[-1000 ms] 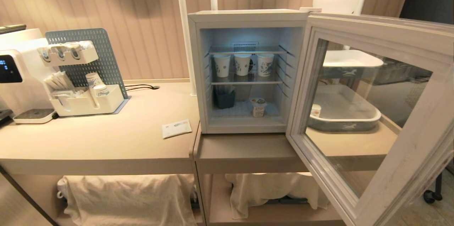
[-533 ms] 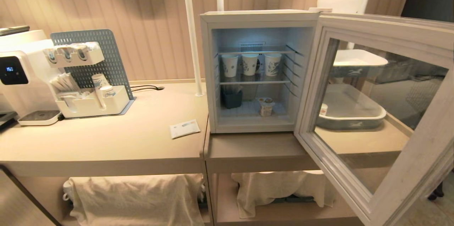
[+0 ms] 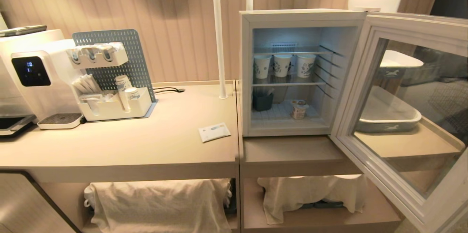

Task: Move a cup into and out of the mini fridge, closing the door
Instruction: Take the yoghurt out of the freezer

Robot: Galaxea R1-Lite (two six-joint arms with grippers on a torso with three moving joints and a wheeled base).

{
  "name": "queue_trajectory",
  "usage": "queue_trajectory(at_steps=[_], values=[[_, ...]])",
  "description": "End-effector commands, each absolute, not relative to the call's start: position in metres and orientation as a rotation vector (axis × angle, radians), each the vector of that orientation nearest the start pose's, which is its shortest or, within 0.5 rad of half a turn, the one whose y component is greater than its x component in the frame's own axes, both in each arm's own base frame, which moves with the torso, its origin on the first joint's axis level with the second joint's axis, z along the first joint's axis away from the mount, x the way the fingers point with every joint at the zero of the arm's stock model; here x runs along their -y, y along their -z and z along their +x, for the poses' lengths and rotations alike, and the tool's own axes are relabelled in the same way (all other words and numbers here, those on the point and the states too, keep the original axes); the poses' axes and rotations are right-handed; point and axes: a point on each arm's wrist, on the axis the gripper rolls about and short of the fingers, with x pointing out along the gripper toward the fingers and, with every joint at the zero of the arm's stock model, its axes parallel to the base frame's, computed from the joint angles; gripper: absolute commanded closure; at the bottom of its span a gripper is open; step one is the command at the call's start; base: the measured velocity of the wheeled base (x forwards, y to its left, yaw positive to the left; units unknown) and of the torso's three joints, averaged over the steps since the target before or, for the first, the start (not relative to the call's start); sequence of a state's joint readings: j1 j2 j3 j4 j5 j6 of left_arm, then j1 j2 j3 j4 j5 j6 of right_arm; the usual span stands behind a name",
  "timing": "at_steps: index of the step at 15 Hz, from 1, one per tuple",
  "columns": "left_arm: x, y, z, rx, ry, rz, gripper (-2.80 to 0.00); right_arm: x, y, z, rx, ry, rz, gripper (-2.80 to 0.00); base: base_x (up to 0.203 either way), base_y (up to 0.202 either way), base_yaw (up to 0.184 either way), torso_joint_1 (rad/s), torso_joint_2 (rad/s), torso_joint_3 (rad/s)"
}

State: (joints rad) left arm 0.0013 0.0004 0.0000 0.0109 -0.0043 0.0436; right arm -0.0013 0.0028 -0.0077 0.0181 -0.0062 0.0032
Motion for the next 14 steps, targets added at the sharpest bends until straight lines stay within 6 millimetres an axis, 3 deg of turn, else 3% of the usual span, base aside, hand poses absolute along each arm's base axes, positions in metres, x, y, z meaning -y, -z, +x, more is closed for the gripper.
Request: queue_trajectory(at_steps=[1, 9, 14], values=[[0.0001, -0.0744, -0.0228, -0.011, 0.003, 0.043, 0.00, 0.0001, -0.0758, -0.0230, -0.015, 0.008, 0.003, 0.00, 0.000, 0.198, -0.003, 0.003, 0.00, 0.002], [0.0001, -0.0745, -0.0228, -0.009, 0.002, 0.037, 0.00, 0.0001, -0.0758, -0.0230, -0.015, 0.006, 0.003, 0.00, 0.000, 0.183, 0.002, 0.001, 0.00, 0.003], [0.0001, -0.0751, -0.0228, -0.003, 0.002, 0.047, 0.00, 0.0001, -0.0758, -0.0230, -0.015, 0.008, 0.003, 0.00, 0.000, 0.014, 0.000, 0.000, 0.00, 0.000]])
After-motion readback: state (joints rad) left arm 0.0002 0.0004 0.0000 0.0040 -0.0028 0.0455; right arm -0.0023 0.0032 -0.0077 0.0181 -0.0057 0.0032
